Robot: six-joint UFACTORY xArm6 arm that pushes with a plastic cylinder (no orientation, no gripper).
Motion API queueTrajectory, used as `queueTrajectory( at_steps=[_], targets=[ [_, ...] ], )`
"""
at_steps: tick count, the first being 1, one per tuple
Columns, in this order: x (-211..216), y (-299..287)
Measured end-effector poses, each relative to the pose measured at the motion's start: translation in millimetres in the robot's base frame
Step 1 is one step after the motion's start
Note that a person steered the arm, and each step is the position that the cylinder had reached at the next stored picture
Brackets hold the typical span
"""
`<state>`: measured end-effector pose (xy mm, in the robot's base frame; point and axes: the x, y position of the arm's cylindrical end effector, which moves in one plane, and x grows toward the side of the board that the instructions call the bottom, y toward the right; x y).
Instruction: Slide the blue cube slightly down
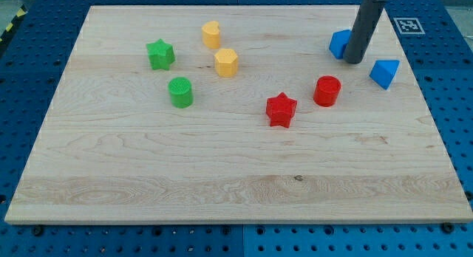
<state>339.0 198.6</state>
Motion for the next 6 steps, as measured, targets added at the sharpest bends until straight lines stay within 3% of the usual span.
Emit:
queueTrajectory(
  at_steps=[3,6],
  targets=[
    [-64.0,67.8],
    [-64.0,19.0]
  ],
)
